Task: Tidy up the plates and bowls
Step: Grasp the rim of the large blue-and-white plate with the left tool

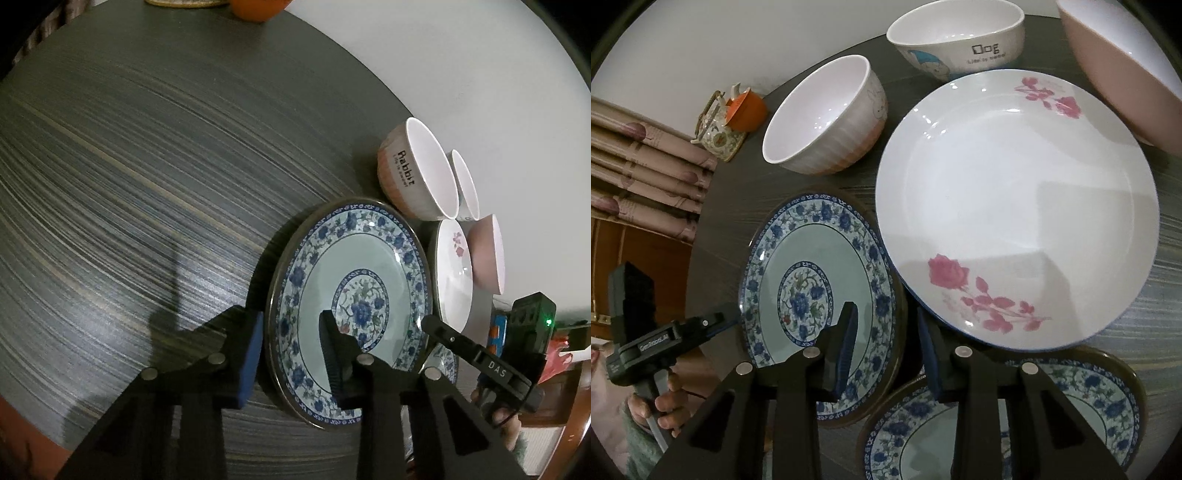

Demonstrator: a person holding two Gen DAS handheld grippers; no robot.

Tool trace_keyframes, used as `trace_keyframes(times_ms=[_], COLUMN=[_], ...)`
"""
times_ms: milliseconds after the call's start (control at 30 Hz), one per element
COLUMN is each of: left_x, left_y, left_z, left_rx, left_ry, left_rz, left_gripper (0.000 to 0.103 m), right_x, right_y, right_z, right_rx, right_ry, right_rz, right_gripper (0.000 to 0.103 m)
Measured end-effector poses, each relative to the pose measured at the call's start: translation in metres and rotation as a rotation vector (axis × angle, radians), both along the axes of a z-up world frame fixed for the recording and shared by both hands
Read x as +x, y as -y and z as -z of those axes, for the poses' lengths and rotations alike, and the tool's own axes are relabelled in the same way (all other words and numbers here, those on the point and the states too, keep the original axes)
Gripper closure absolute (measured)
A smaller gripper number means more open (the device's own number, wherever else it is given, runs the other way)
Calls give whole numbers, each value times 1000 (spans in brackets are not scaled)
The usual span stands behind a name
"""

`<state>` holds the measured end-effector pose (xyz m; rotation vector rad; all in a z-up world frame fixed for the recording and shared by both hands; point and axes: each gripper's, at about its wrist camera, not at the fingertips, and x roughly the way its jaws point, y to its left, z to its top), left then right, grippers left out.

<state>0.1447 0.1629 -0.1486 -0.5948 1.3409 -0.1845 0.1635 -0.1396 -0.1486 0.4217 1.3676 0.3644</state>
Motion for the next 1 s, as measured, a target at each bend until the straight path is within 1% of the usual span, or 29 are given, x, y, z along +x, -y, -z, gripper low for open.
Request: trace_keyframes(times_ms=[200,267,333,500,800,867,1000], left_x=[4,7,8,7,-1,-4,-12], left_y=[3,5,6,10,-5,-11,-23], left_z=[8,11,13,10,-10,-16,-25], left_rx=[-3,-3,0,50,80,84,117], left_ry=[-18,-23,-21,4,58,65,79], left_rz=[6,13,13,44,47,41,43], left_gripper=[80,81,83,87,87,87,87], right_x=[4,6,7,6,-4,-6,-12], right_y=[1,2,1,-3,-20,-24,-39], right_z=[7,9,10,8,-14,-17,-22], right_rx=[8,11,18,0,-17,-8,17], right_ry=[-10,-9,-9,14,82,87,91], right_rz=[6,6,8,1,-20,-19,-20], right_gripper=[81,86,88,88,88,88,88])
